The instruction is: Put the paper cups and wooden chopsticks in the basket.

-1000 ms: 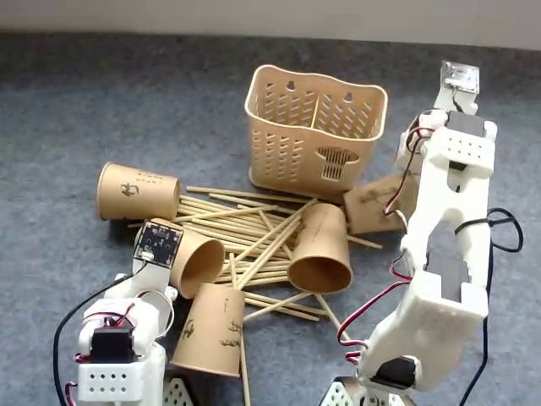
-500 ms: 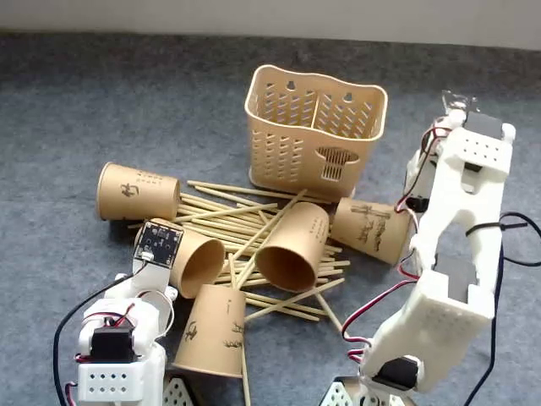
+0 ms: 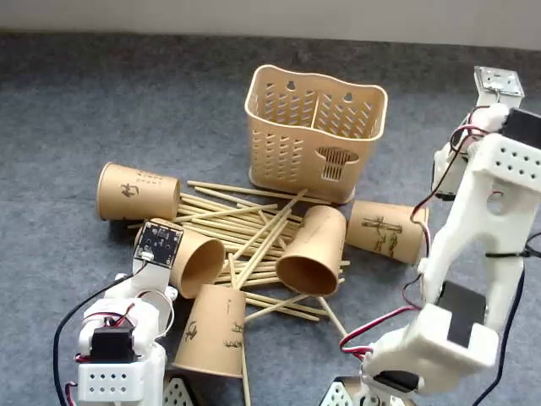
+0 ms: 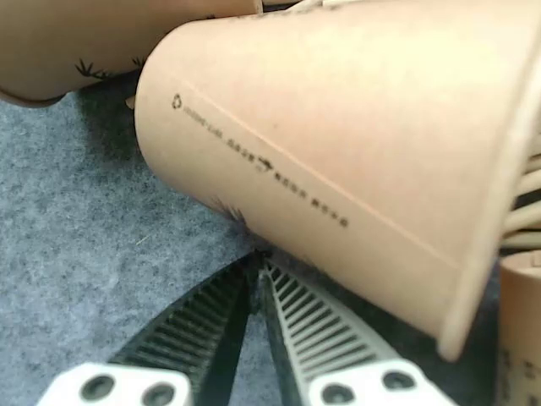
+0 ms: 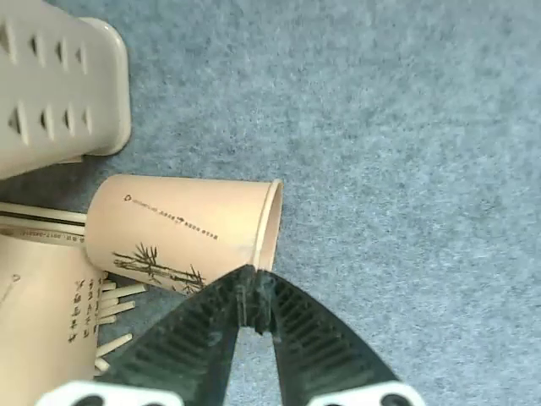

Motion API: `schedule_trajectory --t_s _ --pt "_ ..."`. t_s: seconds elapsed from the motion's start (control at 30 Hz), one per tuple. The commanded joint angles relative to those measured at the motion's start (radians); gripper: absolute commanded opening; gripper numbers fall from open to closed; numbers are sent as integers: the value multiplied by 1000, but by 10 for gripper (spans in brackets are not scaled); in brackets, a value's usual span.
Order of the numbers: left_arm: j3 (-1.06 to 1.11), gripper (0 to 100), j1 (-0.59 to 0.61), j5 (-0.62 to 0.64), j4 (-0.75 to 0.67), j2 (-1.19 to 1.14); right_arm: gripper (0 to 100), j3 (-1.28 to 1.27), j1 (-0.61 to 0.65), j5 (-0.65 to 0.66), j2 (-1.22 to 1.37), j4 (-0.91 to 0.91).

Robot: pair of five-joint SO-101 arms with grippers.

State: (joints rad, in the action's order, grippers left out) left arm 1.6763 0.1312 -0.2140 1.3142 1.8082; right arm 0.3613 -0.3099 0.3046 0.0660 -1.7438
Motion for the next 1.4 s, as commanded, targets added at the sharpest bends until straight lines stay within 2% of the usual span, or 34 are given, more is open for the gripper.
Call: schedule_trajectory --t_s 0.0,0.17,0.27,0.37,0.7,0.87,1.07,1.2,1.37 --pt "19 7 8 -2 5 12 7 -45 -10 55 -131 -15" --pt "19 7 8 -2 5 12 18 -188 -7 48 -209 -15" --pt "19 7 8 -2 5 12 91 -311 -1 3 -274 4" --pt "19 7 8 -2 5 12 139 -443 -1 -26 -346 107" --pt "19 7 8 -2 5 12 140 -783 51 -51 -394 387" --pt "19 7 8 -2 5 12 131 -828 62 -55 -395 430" --pt "19 7 8 -2 5 12 2 -828 76 -52 -403 423" --pt "19 7 8 -2 5 12 7 -825 74 38 -403 363" --pt "19 7 8 -2 5 12 7 -789 68 64 -430 309"
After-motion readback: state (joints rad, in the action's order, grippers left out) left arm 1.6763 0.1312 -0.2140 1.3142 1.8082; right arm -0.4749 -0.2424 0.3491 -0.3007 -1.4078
